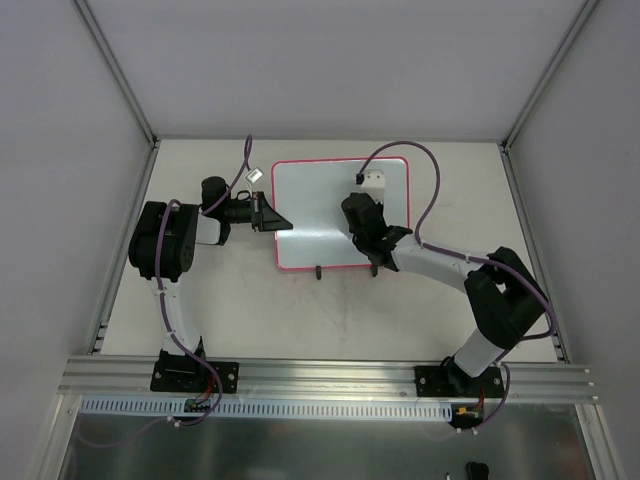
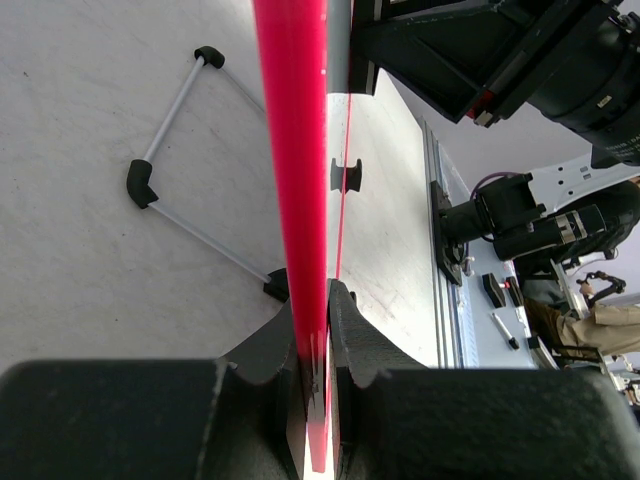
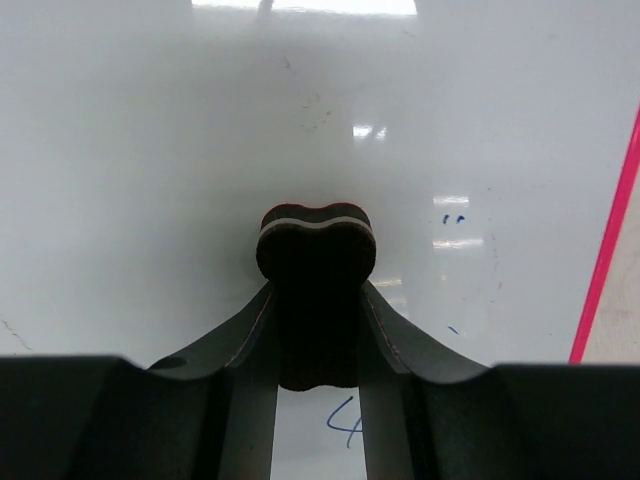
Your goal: Erase the whiteboard
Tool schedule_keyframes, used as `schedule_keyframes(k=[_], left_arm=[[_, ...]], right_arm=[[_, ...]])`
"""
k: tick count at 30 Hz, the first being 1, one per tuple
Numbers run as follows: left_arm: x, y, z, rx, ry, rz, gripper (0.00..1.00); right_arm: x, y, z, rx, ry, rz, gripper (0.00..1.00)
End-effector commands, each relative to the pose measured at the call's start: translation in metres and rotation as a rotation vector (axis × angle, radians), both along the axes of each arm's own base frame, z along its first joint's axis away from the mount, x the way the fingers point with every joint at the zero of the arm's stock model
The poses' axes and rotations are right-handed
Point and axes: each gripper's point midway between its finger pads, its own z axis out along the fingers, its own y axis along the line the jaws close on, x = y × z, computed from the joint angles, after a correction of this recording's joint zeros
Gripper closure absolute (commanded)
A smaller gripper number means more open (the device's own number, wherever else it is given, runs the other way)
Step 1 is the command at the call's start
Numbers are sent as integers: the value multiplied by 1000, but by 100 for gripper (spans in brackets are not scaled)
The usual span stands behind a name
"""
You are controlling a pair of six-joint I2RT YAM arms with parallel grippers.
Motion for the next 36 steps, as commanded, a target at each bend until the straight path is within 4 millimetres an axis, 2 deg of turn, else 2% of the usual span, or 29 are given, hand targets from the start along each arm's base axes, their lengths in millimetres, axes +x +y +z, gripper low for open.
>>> schedule_keyframes(k=[1,4,7,8,10,11,14,16,17,18,25,29,31,35,36], left_arm=[[3,-10,-10,36,-104,18,100],[2,-10,-11,36,-103,18,100],[2,-10,-11,36,-104,16,100],[2,-10,-11,36,-101,18,100],[3,-10,-10,36,-103,18,100],[3,-10,-10,35,-102,16,100],[3,-10,-11,36,-99,18,100],[3,-10,-11,36,-101,18,100],[3,-10,-10,35,-104,18,100],[3,-10,-10,36,-104,18,100],[3,-10,-10,37,-104,21,100],[2,-10,-10,36,-104,18,100],[2,-10,-11,36,-101,18,100],[2,-9,-11,37,-103,19,100],[1,-10,-10,37,-103,18,100]], right_arm=[[8,28,8,59,-33,39,100],[7,26,5,51,-33,29,100],[7,15,4,44,-40,-5,100],[7,4,-6,50,-15,-18,100],[5,-10,-11,105,1,-56,100],[2,-29,-24,100,26,-93,100],[-1,-57,-32,142,44,-161,100],[-11,-74,-47,138,74,-191,100],[-11,-83,-45,152,68,-220,100],[-18,-90,-53,138,81,-233,100],[-32,-127,-65,152,87,-337,100],[-36,-134,-65,154,81,-356,100],[-34,-131,-63,157,81,-342,100],[-19,-121,-52,165,67,-317,100],[-10,-115,-43,179,53,-306,100]])
